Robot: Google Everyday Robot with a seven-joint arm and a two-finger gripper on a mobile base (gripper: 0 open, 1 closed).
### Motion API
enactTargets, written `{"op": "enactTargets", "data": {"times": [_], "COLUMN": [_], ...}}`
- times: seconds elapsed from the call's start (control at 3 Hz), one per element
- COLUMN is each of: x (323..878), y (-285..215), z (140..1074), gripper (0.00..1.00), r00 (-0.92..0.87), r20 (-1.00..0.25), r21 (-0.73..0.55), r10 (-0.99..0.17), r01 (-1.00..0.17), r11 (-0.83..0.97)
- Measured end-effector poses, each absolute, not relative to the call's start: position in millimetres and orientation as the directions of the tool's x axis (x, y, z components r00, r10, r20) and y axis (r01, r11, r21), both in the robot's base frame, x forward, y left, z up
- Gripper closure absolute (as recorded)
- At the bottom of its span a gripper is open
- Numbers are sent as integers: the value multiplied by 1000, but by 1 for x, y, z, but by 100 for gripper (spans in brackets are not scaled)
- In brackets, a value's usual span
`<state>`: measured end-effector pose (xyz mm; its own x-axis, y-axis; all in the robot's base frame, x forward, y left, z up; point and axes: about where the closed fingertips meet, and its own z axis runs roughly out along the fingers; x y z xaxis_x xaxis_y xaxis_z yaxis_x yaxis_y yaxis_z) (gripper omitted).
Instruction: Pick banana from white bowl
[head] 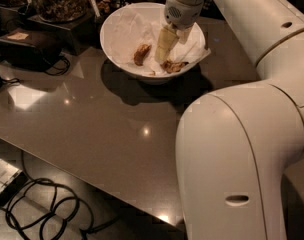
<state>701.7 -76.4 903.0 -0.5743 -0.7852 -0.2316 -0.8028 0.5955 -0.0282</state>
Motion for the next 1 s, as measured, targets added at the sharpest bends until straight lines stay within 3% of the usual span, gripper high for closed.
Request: {"op": "enactTargets", "data": {"times": [1.0], "x": [708], "y": [-72], "z": [890], "gripper": [36], "r00": [-593], "r20": [-191], "r21": [-27], "r10": [-782], "r01": [-793], "r11": [609]}}
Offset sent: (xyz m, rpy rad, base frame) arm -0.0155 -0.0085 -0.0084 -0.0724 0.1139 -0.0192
